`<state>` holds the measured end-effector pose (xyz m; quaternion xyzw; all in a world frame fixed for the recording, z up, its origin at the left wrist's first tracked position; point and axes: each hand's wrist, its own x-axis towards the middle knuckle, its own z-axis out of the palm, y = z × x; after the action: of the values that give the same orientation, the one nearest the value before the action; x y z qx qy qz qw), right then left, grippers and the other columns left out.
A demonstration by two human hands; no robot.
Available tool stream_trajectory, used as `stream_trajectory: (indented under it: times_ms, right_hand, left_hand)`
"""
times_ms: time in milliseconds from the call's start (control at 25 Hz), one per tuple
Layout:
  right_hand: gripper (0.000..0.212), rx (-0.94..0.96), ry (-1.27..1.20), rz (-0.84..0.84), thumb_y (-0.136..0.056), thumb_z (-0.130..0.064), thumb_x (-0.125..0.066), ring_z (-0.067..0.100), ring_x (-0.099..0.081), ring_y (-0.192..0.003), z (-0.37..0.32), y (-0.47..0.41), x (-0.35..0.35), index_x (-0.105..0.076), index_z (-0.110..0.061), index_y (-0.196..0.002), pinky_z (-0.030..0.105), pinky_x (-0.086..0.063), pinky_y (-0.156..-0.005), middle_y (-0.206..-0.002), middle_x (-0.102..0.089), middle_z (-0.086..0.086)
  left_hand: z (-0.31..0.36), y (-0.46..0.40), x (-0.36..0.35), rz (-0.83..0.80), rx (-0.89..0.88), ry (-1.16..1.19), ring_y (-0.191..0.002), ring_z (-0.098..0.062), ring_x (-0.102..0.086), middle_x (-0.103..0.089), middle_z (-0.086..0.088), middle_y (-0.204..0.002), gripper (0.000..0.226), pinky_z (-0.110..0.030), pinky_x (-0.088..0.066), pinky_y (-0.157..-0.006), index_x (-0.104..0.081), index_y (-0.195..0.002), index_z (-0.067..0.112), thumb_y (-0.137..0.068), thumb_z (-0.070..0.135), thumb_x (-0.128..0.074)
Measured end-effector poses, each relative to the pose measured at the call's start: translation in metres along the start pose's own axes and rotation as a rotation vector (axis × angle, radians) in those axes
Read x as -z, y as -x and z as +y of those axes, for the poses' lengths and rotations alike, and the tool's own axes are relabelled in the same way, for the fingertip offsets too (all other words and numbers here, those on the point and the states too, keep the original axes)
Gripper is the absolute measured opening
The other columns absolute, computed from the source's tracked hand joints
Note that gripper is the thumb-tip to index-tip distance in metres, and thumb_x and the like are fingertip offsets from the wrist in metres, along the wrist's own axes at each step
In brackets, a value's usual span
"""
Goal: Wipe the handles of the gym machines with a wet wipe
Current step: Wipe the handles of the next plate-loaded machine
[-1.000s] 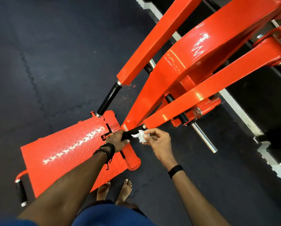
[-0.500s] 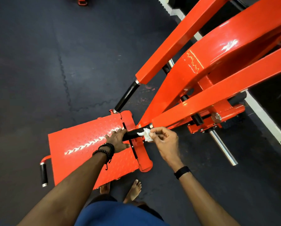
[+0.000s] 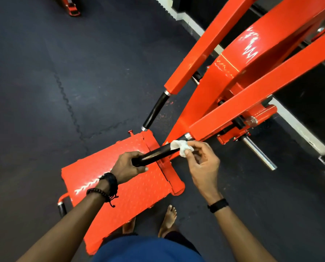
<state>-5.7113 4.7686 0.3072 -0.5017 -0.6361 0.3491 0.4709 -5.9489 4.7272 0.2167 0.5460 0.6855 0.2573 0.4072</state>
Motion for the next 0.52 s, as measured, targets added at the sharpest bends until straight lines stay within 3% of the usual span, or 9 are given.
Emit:
stream_trajectory:
  times_ms: [120,240,360,520]
  right_hand:
    - [0.022,0.079,0.021,0.051,-0.087,0.006,-0.066,0.018,-0.066,-0.090,-0.026,0.015,-0.007,-0.070,-0.013,-0.097,0.024,-0.054,-0.073,-0.099,-0.066,0.001]
    - [0.019,0.197,0.131,0.086,-0.086,0.009,-0.066,0.019,-0.065,-0.093,-0.052,0.026,-0.012,-0.071,-0.004,-0.098,0.024,-0.053,-0.078,-0.100,-0.064,0.004]
    - [0.017,0.329,0.277,0.170,-0.086,0.010,-0.065,0.019,-0.063,-0.092,-0.071,0.025,-0.009,-0.072,0.002,-0.099,0.028,-0.052,-0.081,-0.101,-0.062,0.009]
    - [0.019,0.468,0.428,0.253,-0.087,0.011,-0.062,0.018,-0.058,-0.088,-0.083,0.018,-0.011,-0.071,0.006,-0.103,0.023,-0.049,-0.081,-0.100,-0.059,0.016]
  left_hand:
    - [0.015,0.024,0.028,-0.017,-0.068,-0.091,-0.071,-0.018,-0.058,-0.065,0.004,-0.076,0.039,-0.031,-0.038,-0.059,-0.069,-0.094,0.022,-0.065,0.049,-0.069]
    - [0.020,0.046,0.048,-0.006,-0.117,0.013,-0.079,-0.016,-0.063,-0.070,0.005,-0.085,0.039,-0.033,-0.047,-0.069,-0.071,-0.101,0.025,-0.068,0.045,-0.072]
    - [0.020,0.070,0.065,0.031,-0.112,0.245,-0.084,-0.006,-0.068,-0.075,0.007,-0.095,0.045,-0.025,-0.051,-0.075,-0.073,-0.110,0.020,-0.067,0.032,-0.081]
    - [0.036,0.097,0.083,0.116,-0.048,0.538,-0.064,-0.011,-0.063,-0.073,-0.004,-0.081,0.036,-0.031,-0.051,-0.067,-0.073,-0.100,0.009,-0.068,-0.001,-0.087]
